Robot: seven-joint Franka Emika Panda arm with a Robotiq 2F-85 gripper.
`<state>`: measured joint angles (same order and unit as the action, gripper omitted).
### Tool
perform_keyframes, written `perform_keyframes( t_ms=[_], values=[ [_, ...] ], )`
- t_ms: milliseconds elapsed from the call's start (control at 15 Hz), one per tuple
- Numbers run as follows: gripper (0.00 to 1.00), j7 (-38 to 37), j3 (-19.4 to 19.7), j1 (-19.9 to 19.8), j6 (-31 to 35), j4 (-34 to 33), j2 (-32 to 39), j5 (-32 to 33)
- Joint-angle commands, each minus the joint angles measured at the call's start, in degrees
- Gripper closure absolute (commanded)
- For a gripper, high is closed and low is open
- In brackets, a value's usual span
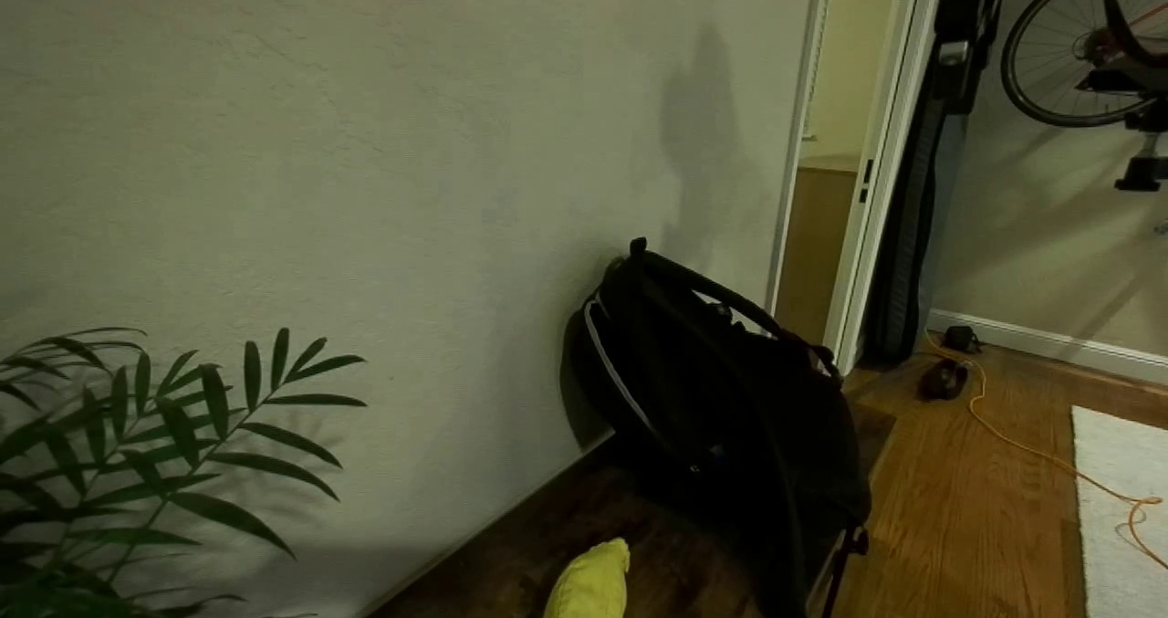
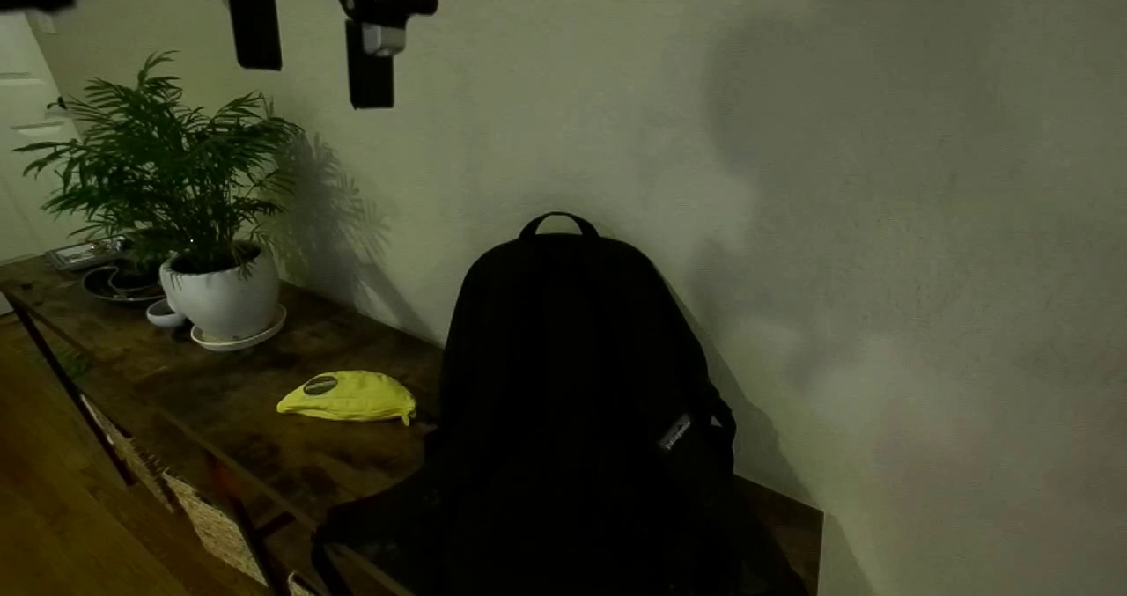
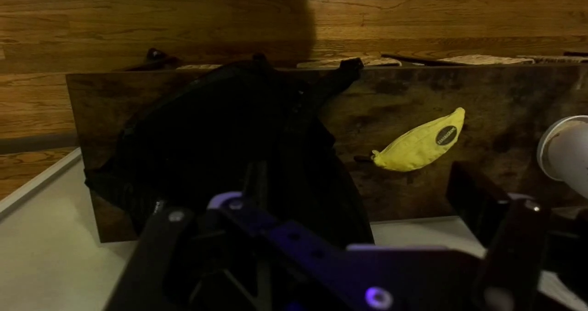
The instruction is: Put the yellow thing in the bag
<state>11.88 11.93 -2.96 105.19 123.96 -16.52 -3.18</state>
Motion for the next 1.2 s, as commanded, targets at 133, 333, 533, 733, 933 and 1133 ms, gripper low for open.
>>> perform_keyframes(
  t_ms=[133, 333, 533, 733, 933, 1133],
  values=[
    [0.00, -5.4, -2.9, -1.0, 9.6, 2.5, 4.1, -0.1],
    [0.00, -8.1, -4.0, -0.8, 13.4, 3.0, 6.5, -0.2],
    [0.00, -6.4, -4.5, -0.8, 11.7, 1.6, 8.0, -0.1],
    [0.00, -6.5, -4.9, -0.7, 11.8, 1.6, 9.0, -0.1],
    [0.00, -6.5, -4.9, -0.8, 11.8, 1.5, 9.0, -0.1],
    [0.00, -8.4, -5.3, -0.4, 13.8, 2.4, 10.2, -1.4]
  ],
)
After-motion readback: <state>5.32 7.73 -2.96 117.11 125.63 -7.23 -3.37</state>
